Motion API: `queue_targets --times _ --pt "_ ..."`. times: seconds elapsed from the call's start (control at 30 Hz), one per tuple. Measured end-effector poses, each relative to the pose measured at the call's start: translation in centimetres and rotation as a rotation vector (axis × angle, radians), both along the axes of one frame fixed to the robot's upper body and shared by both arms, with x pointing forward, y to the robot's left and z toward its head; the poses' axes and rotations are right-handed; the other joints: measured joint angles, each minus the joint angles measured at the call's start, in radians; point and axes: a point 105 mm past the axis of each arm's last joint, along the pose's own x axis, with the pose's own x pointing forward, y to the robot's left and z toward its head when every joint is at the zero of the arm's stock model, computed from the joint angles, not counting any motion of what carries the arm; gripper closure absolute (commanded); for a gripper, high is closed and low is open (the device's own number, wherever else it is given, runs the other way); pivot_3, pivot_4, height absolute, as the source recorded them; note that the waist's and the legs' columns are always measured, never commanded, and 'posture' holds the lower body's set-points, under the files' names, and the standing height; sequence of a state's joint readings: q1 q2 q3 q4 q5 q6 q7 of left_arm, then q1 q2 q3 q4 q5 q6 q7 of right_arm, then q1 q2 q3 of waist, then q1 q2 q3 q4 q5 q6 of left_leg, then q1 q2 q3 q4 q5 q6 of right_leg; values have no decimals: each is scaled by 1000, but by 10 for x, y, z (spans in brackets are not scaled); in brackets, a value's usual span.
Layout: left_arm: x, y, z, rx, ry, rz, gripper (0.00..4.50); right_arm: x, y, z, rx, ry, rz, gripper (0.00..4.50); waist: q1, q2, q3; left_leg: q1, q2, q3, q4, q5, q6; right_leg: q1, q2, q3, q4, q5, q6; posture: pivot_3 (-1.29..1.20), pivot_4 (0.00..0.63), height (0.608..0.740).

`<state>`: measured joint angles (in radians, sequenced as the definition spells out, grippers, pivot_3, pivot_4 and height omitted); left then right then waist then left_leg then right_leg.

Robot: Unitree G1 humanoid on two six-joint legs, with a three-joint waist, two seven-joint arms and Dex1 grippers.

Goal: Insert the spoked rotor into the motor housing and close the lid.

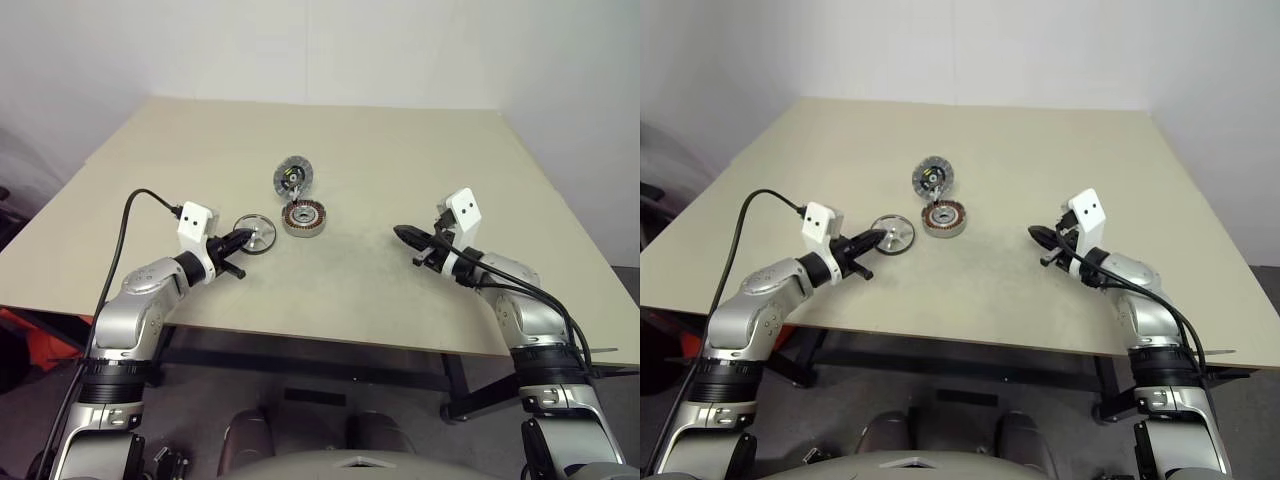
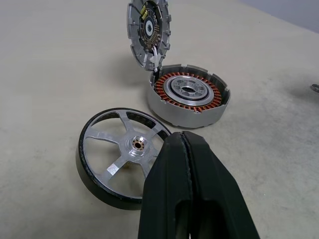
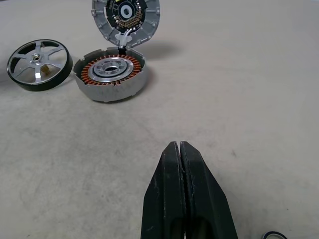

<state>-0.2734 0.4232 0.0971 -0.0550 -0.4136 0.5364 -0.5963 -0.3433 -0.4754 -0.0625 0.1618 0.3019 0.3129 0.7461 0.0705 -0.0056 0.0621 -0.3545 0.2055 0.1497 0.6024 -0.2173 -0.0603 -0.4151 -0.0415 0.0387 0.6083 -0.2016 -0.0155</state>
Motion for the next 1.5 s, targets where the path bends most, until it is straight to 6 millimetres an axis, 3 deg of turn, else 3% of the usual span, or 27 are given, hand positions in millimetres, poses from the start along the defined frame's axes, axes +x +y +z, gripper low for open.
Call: queue_targets --times 0.57,0.73,0.87,1.03,1.2,1.37,1.5 --pt "1 1 1 9 -4 12 4478 1 -1 -1 -5 1 -9 4500 0 0 0 0 0 0 0 1 0 1 -1 -2 0 0 0 0 0 740" --pt "11 -3 16 34 -52 10 4478 1 -1 -2 -1 4 -10 4500 0 0 0 0 1 0 0 2 2 4 -3 -6 0 0 0 0 0 740" --pt "17 -13 26 69 -79 -19 4478 2 0 -3 3 7 -10 4500 0 0 0 1 1 0 0 3 3 7 -5 -8 -1 0 0 0 0 740" --pt "27 -27 20 230 -74 -61 4478 3 1 -2 3 1 -8 4500 0 1 0 1 1 0 -1 4 5 8 -7 -9 -1 0 0 0 0 740" --pt "58 -35 38 434 -154 -19 4478 4 1 -2 1 -1 -8 4500 2 1 1 -1 1 0 -1 7 6 9 -10 -9 0 0 0 0 0 740" --pt "79 -75 66 551 -251 -100 4478 7 5 2 -6 -11 6 4500 9 1 1 -4 -1 0 -2 11 3 9 -13 -11 -1 0 0 0 0 740" --pt "83 -96 60 630 -236 -186 4478 8 4 0 -7 -4 6 4500 8 2 1 -6 0 0 -2 11 4 7 -13 -12 -1 0 1 0 0 740"
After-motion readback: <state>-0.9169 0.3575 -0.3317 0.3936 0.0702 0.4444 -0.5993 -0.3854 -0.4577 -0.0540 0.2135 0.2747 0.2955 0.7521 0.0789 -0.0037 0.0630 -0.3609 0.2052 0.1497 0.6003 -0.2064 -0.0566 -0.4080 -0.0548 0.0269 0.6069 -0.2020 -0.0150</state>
